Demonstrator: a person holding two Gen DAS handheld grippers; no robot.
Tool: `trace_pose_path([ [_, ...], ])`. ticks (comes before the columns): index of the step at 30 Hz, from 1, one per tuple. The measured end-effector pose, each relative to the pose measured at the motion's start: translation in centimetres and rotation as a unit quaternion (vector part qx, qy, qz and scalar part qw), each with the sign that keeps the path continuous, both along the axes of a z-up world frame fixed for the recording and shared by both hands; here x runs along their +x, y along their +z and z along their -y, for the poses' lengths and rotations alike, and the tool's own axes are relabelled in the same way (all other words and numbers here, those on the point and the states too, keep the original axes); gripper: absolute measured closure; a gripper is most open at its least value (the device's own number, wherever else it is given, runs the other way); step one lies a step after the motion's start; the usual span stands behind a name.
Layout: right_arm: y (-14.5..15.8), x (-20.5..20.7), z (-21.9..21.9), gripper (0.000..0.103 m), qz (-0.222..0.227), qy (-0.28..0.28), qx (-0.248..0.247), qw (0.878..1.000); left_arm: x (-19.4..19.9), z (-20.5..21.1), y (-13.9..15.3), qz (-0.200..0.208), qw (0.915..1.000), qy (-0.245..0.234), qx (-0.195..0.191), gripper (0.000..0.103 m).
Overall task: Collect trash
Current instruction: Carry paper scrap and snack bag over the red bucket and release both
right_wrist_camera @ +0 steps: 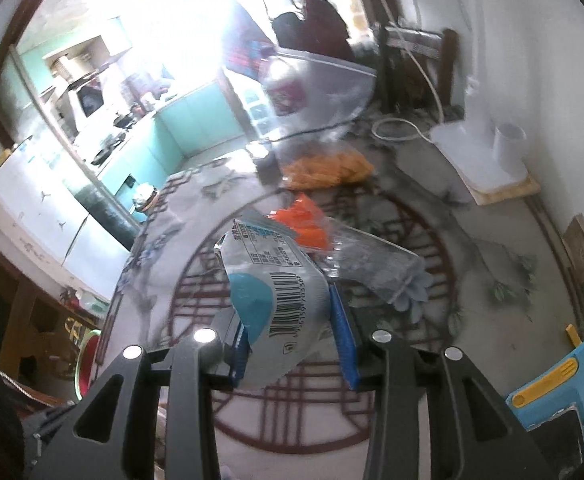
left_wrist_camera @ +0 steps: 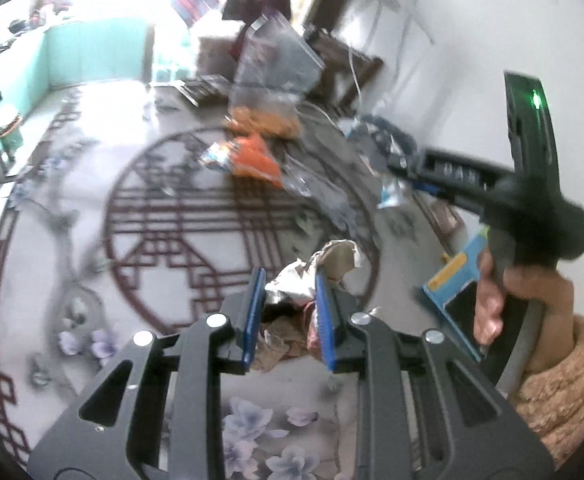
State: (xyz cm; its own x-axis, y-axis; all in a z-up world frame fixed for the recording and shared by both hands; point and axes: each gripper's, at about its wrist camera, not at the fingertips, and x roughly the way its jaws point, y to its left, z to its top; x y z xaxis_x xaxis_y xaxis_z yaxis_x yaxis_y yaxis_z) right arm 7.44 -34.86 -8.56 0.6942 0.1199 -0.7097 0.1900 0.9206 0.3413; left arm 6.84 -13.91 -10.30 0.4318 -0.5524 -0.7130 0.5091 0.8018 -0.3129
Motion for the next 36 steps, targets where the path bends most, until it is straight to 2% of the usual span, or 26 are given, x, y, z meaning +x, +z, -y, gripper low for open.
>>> trace_pose_path([
  [4,0.8,0.2,-2.7,0.067,0.009,0.023,-0.017,1.0,-0.2,-2.7,1.0,0.01,0.9991,0.041,0.005,0.078],
  [8,0.9,0.5,-5.1,0.067,0.008,0.042,-0.032,0.999,-0.1,-5.4,1.0,0.002,0.9972,0.074,0.009,0.079],
  [12,0.7,0.6,-7.0,0.067,0.006,0.055,-0.035,0.998,-0.2,-7.0,0.8,0.011,0.9957,0.089,0.026,0.079],
  [23,1.0,1.8,-12.0,0.067,0.005,0.064,-0.06,0.996,0.3,-12.1,1.1,0.02,0.9949,0.097,0.019,0.078],
  [36,1.2,2.9,-20.3,0.066,-0.006,0.046,-0.077,0.996,3.0,-20.9,1.7,0.025,0.9954,0.091,0.016,0.078],
])
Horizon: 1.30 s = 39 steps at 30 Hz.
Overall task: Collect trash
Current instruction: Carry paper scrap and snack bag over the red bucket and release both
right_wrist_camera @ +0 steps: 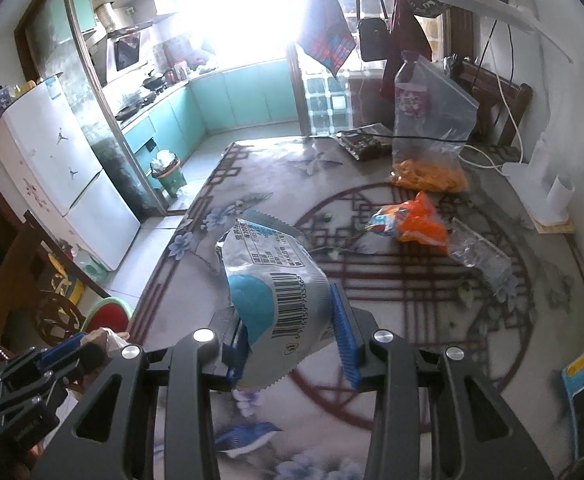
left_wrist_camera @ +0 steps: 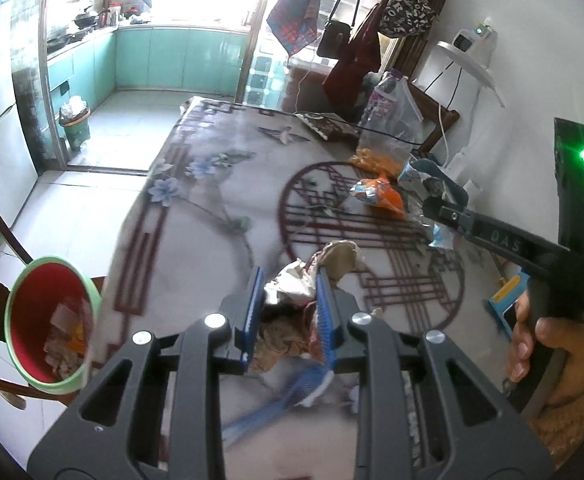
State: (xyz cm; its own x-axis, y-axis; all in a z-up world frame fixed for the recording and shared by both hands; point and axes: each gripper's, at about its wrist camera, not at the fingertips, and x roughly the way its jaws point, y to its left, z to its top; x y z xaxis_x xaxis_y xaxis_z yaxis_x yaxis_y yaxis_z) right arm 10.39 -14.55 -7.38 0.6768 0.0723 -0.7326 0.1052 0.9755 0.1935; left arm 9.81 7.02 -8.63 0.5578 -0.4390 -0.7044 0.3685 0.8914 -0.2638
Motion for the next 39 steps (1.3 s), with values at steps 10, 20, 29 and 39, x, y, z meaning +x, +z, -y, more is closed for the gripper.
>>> trace_pose_path([
  [10,-0.1,0.7,-6.3,0.066,-0.006,0.005,-0.006,1.0,1.3,-5.9,-0.2,-0.006,0.9999,0.001,-0.009,0.077],
  [20,-0.2,2.0,-11.3,0.066,-0.011,0.034,-0.023,0.999,2.2,-10.5,-0.6,-0.013,0.9995,0.025,-0.013,0.077],
  [29,-0.3,3.3,-15.4,0.066,-0.013,0.07,-0.023,0.997,2.9,-13.8,-0.8,-0.017,0.9981,0.057,-0.015,0.077],
  [39,-0.8,4.8,-19.3,0.065,-0.025,0.112,-0.015,0.993,4.0,-17.3,-1.4,-0.026,0.995,0.096,-0.013,0.077],
])
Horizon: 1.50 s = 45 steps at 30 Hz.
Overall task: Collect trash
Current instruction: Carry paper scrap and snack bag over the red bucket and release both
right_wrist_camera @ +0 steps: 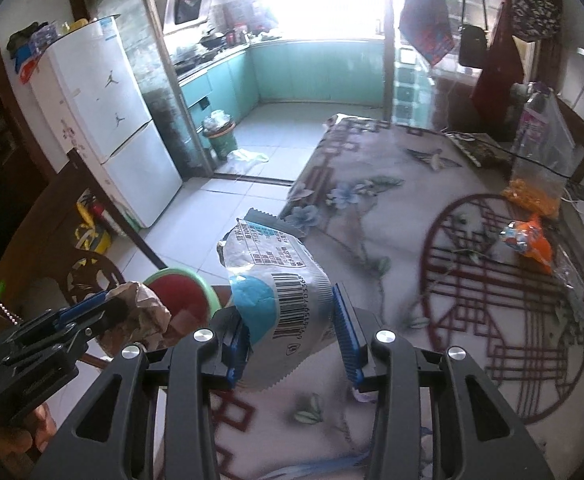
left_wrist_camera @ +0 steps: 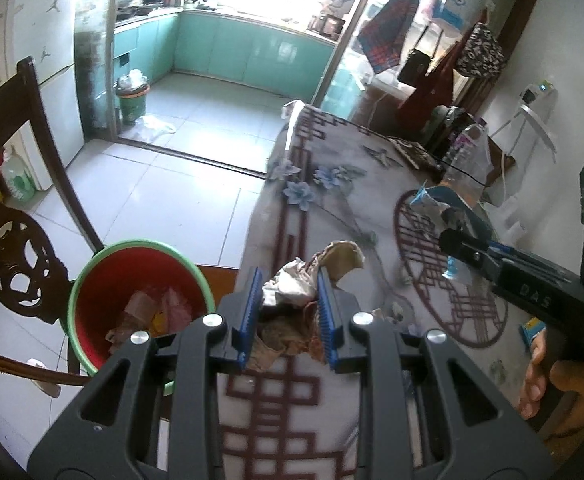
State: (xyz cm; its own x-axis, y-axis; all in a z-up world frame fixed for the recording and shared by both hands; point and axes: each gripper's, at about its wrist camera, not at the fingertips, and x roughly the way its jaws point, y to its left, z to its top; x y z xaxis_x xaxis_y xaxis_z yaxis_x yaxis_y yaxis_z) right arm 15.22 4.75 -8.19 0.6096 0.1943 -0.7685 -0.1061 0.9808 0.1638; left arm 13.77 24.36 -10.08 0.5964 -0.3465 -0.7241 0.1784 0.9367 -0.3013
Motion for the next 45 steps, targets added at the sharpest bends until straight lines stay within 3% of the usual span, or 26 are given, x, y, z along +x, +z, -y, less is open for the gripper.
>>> trace_pose_path([
  [29,-0.5,2.0,-9.4,0.065,-0.011,0.107,0.008,0.994,2.4,-9.1,-4.1,-0.053,0.9919,0.113,0.027,0.077],
  [45,-2.9,3.8,-12.7,0.064,-0.045,0.131,0.002,0.99,4.5,-11.1,-5.6,-0.074,0.9897,0.119,0.03,0.076],
])
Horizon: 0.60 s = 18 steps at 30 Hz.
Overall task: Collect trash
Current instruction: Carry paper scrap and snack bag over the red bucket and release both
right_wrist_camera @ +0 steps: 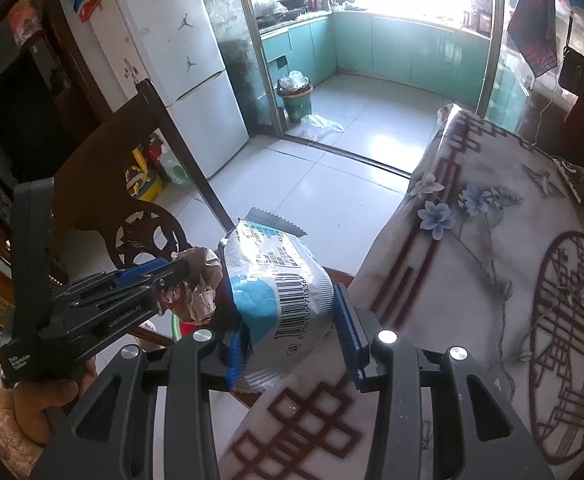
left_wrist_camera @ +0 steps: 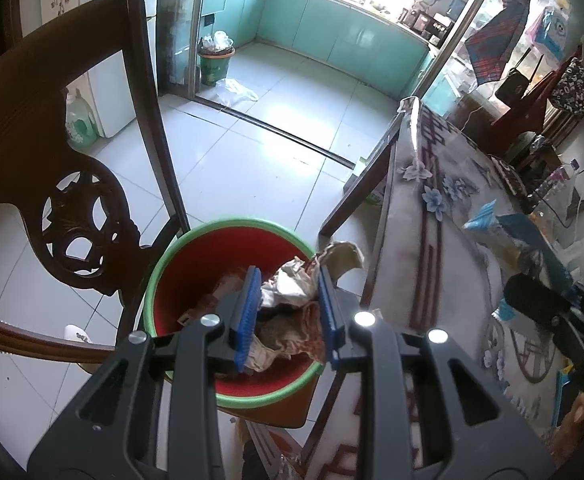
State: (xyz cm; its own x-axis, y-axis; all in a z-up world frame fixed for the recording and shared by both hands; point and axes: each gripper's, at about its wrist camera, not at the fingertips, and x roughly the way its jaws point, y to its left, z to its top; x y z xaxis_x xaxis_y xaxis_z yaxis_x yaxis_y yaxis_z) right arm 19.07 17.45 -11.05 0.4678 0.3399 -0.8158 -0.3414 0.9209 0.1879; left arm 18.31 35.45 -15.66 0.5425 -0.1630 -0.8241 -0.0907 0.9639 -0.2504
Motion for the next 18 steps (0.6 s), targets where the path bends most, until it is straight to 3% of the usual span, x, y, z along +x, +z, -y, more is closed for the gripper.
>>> trace_pose_path([
  [18,-6.5,3.5,-4.5,0.063,-0.093,0.054,-0.005,0.994,3.1,-2.8,-4.0,-0.051,0.9983,0.026,0.009,0.076],
])
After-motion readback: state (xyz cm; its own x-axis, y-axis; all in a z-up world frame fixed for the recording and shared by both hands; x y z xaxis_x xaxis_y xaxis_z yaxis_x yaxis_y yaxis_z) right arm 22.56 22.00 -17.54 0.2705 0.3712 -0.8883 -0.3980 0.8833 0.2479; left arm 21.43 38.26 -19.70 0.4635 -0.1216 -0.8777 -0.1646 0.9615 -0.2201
